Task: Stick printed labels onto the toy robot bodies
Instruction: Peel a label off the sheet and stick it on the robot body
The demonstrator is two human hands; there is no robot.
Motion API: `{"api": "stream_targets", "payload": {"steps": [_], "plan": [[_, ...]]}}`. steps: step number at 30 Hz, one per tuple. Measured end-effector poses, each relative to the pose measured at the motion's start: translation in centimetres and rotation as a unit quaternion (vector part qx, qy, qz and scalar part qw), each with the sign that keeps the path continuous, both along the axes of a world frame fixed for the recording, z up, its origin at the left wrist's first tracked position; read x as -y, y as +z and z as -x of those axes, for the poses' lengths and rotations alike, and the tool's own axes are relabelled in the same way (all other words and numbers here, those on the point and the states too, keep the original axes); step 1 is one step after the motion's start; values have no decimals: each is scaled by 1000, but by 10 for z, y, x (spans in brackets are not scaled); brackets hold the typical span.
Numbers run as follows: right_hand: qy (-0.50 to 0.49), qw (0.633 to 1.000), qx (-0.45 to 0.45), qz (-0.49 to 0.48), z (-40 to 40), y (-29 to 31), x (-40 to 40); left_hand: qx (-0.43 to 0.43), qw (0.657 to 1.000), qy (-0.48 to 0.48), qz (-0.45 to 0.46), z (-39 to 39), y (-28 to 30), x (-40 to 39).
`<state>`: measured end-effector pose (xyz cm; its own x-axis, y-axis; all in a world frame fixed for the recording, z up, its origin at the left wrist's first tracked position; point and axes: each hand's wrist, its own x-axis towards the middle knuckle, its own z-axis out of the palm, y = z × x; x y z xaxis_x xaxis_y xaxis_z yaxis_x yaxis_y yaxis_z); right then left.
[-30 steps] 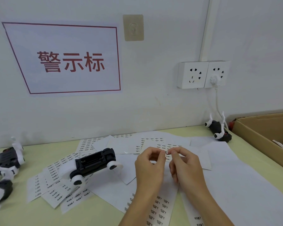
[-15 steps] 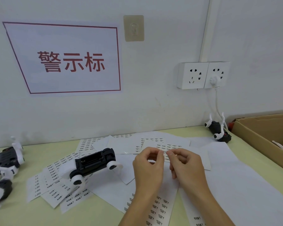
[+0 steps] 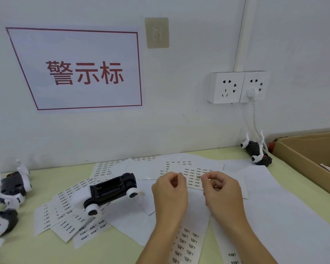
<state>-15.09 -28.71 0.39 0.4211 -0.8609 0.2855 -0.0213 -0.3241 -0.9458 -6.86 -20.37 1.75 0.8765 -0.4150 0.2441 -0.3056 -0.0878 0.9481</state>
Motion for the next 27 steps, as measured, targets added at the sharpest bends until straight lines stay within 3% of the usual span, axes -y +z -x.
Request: {"api": "stream_targets", "payload": {"steps": [3,8,11,13,16,20,24,27], "plan": [[-5,1000,4,-8,2,0,6,-13,1000,-4,-5,-12,20,-8],[6,1000,9,-21,3,2,5,-53,990,-134,4,-41,67,-42],[14,1000,10,-24,4,4,2,76,980,-128,-130,-67,82,-75],[18,999,13,-26,5,5,1,156,948,-110,-255,-81,87,-95],[24,999,15,-30,5,6,0,126,906,-125,-384,-89,88,-115],[29,999,19,-33,6,6,-2,42,875,-167,-452,-89,83,-116],[28,999,13,-33,6,6,-3,93,837,-129,-523,-91,75,-105],[27,999,11,-35,6,7,-3,111,851,-111,-502,-94,71,-106]]}}
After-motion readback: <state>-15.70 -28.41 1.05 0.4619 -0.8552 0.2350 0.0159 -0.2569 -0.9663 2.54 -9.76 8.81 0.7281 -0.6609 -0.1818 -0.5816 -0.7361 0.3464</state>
